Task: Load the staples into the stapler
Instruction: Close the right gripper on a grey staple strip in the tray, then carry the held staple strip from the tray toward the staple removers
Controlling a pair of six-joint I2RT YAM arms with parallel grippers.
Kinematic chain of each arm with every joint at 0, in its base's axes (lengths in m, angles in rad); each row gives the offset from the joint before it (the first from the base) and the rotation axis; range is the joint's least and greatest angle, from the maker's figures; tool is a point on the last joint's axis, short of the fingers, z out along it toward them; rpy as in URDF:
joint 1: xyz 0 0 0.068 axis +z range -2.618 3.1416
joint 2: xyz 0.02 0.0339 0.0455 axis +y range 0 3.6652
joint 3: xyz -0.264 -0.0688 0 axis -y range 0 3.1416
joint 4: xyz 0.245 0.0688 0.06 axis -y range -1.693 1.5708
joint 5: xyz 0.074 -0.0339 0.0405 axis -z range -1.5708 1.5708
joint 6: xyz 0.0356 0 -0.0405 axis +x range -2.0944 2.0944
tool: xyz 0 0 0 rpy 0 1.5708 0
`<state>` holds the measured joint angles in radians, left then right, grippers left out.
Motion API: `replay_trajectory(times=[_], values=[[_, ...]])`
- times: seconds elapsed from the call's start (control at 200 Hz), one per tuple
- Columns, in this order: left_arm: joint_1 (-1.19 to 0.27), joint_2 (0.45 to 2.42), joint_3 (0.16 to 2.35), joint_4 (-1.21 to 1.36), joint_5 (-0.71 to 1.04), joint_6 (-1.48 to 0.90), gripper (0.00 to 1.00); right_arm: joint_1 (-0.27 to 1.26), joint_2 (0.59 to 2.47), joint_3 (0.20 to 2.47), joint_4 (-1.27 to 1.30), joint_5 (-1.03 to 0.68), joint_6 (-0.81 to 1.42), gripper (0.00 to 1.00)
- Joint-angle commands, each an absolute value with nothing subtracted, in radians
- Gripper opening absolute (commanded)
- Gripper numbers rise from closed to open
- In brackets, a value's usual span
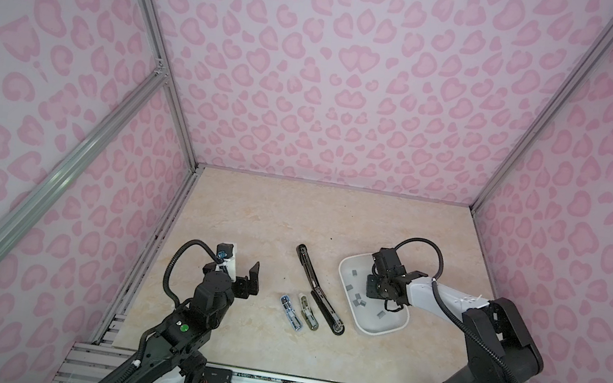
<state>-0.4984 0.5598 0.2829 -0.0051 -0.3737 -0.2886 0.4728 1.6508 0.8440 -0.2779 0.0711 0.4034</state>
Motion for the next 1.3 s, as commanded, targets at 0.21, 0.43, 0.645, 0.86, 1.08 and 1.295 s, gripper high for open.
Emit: replay_trajectory(times=[0.21,0.43,0.645,0.86,1.08,1.295], values=[[-0.497,0.559,0.278,0.003,-0.364,-0.291,0.95,0.474,1.609,0.834,-0.322,0.06,0.415,0.14],[-0.498,0.577,0.282,0.011,-0.348,-0.29,0.95,0.473,1.535,0.829,-0.307,0.053,0.404,0.14],[-0.497,0.568,0.277,0.018,-0.32,-0.293,0.94,0.508,1.414,0.807,-0.277,0.046,0.381,0.14],[-0.497,0.556,0.311,-0.028,-0.253,-0.365,0.96,0.625,1.244,0.776,-0.251,0.099,0.372,0.16],[-0.497,0.561,0.423,-0.304,-0.162,-0.557,0.95,0.792,1.121,0.727,-0.199,0.149,0.393,0.17],[-0.497,0.522,0.391,-0.394,-0.151,-0.526,0.98,0.969,1.125,0.693,-0.125,0.233,0.413,0.18]])
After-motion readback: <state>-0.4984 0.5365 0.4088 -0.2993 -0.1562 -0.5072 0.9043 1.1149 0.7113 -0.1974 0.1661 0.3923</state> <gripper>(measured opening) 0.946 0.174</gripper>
